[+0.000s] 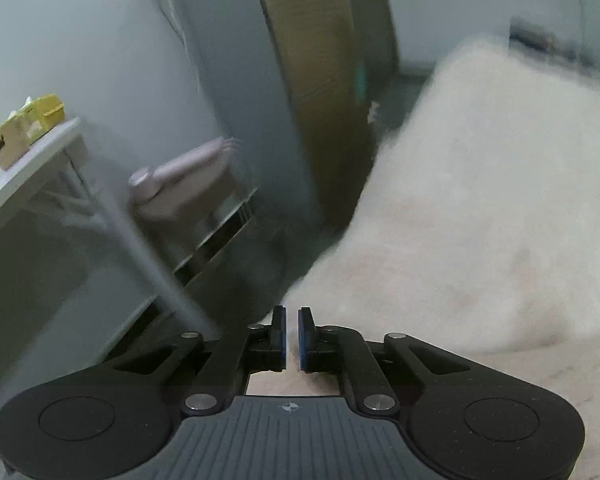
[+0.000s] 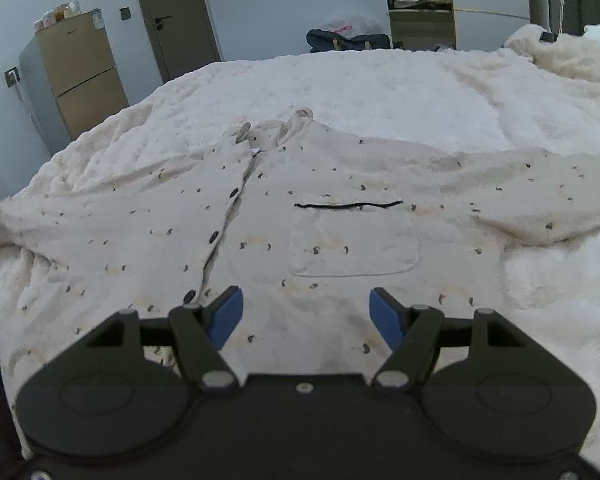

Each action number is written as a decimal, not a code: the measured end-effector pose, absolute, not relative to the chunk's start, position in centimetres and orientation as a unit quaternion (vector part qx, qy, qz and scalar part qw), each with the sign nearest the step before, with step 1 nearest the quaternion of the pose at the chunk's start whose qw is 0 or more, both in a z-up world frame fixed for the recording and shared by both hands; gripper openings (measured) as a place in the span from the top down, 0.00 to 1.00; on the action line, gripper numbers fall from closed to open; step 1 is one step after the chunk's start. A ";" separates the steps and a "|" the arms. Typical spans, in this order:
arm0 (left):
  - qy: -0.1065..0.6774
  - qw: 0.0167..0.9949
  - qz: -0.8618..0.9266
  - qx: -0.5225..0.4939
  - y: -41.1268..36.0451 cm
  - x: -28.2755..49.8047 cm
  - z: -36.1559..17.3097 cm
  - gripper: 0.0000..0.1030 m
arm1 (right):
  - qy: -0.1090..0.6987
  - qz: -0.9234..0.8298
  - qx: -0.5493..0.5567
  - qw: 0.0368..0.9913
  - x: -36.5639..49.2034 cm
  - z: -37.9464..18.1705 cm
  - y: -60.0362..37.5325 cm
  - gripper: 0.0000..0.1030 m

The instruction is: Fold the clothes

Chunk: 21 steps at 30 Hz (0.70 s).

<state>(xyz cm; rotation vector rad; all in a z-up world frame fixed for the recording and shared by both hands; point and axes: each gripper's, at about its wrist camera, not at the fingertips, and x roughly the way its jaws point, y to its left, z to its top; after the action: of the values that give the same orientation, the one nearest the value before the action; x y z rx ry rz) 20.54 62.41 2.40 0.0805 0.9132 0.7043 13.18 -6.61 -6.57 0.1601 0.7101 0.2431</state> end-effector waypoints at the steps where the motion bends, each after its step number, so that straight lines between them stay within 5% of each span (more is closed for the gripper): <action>1: 0.428 0.836 0.343 0.013 63.0 19.6 1.5 0.84 | 0.344 0.120 0.074 0.928 13.1 -6.4 -6.6 0.34; 3: 0.402 0.843 0.354 -0.055 63.8 17.2 1.2 0.50 | 0.339 0.122 0.066 0.930 13.0 -6.2 -6.6 0.34; 9: 0.206 0.850 0.234 -0.424 63.5 4.2 -0.9 0.32 | 0.338 0.123 0.069 0.931 13.0 -6.4 -6.9 0.34; 16: 0.189 0.840 0.198 -0.468 58.7 2.2 -5.7 0.32 | 0.331 0.143 0.060 0.931 12.4 -5.8 -5.9 0.34; 17: 0.190 0.839 0.207 -0.465 58.4 2.8 -6.1 0.33 | 0.328 0.142 0.055 0.932 12.2 -5.6 -5.8 0.34; 19: 0.190 0.840 0.236 -0.450 58.5 3.9 -6.5 0.56 | 0.321 0.140 0.046 0.936 11.8 -5.2 -5.7 0.34; 21: 0.192 0.845 0.266 -0.423 58.9 5.0 -6.3 0.97 | 0.319 0.132 0.052 0.937 11.6 -4.9 -6.0 0.34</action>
<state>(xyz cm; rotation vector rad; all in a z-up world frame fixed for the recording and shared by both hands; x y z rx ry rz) 5.04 58.87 -6.33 -0.8920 0.4048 0.5605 11.58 -6.02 -4.93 0.1067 0.6508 0.2688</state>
